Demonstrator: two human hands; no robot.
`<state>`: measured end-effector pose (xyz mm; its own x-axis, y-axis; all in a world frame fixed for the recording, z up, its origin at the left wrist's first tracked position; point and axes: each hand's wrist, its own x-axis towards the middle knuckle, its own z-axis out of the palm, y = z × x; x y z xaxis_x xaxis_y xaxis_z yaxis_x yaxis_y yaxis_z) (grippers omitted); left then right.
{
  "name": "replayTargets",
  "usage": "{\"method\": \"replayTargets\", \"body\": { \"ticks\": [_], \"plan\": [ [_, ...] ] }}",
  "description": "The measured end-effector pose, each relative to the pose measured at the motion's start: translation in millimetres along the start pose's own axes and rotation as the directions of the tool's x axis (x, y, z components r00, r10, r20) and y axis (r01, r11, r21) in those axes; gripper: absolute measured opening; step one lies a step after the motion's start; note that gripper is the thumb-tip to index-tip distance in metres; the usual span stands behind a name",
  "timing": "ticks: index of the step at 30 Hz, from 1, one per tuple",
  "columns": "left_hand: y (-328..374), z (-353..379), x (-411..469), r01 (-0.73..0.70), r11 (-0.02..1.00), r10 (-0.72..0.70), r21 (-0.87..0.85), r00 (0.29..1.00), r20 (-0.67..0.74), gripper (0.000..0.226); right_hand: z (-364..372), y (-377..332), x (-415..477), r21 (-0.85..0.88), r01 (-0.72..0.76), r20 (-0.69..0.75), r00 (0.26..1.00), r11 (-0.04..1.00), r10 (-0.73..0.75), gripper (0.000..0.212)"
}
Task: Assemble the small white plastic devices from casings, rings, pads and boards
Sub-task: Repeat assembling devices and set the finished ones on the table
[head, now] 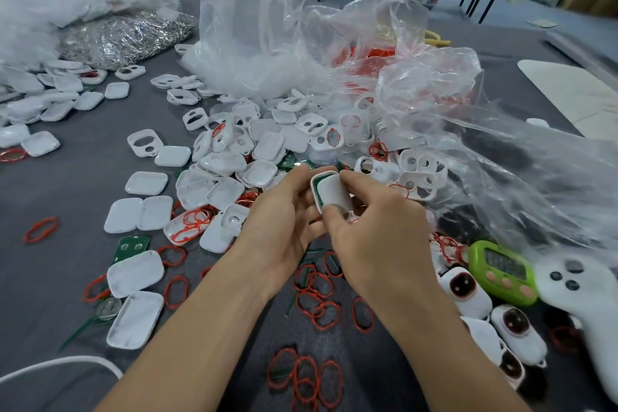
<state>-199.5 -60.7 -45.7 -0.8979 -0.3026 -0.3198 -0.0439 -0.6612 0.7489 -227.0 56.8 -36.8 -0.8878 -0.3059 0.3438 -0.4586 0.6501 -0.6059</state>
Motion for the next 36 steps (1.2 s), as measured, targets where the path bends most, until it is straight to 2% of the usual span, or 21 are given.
{"method": "replayTargets", "body": {
  "ticks": [7, 12, 18, 23, 26, 29, 30, 33, 36],
  "plan": [
    [-2.0, 2.8, -5.1, -0.013, 0.999, 0.012, 0.033, 1.0, 0.029, 0.034, 3.3, -5.1, -0.8, -0.034, -0.001, 0.034, 0.999, 0.999, 0.002, 0.043],
    [-4.0, 2.3, -3.8, -0.025, 0.995, 0.024, 0.101, 1.0, 0.01, 0.029, 3.6, -7.5, -2.3, -0.073, 0.049, -0.009, 0.999, 0.996, -0.05, 0.038],
    [-6.5, 2.8, -3.5, -0.101, 0.976, 0.105, 0.192, 0.994, -0.01, 0.024, 5.3, -8.9, -2.5, -0.132, 0.096, 0.057, 0.994, 0.987, -0.089, 0.048],
    [-5.9, 2.1, -3.5, -0.13, 0.965, 0.139, 0.228, 0.99, -0.026, 0.026, 7.8, -5.9, -4.2, -0.115, 0.13, -0.019, 0.991, 0.985, -0.133, 0.041],
    [-3.1, -0.2, -3.1, -0.127, 0.968, 0.136, 0.217, 0.99, -0.024, 0.027, 3.6, 1.8, -0.9, 0.069, 0.058, 0.015, 0.998, 0.996, -0.059, 0.031],
    [-2.0, -3.3, -1.5, -0.126, 0.967, 0.127, 0.22, 0.992, 0.012, 0.024, -2.3, 14.7, 8.8, 0.277, -0.072, 0.084, 0.995, 0.958, 0.05, 0.01],
    [-2.7, -3.8, -1.2, -0.129, 0.962, 0.125, 0.241, 0.992, 0.032, 0.024, -4.7, 16.6, 11.8, 0.325, -0.109, 0.121, 0.99, 0.939, 0.073, 0.009],
    [-4.9, -5.4, -1.2, -0.13, 0.955, 0.115, 0.268, 0.991, 0.07, 0.023, -9.3, 17.5, 16.2, 0.424, -0.15, 0.2, 0.977, 0.893, 0.07, 0.034],
    [-4.4, -6.3, -1.3, -0.123, 0.956, 0.108, 0.266, 0.992, 0.073, 0.022, -10.9, 17.7, 16.9, 0.487, -0.184, 0.221, 0.972, 0.854, 0.083, 0.041]
  ]
}}
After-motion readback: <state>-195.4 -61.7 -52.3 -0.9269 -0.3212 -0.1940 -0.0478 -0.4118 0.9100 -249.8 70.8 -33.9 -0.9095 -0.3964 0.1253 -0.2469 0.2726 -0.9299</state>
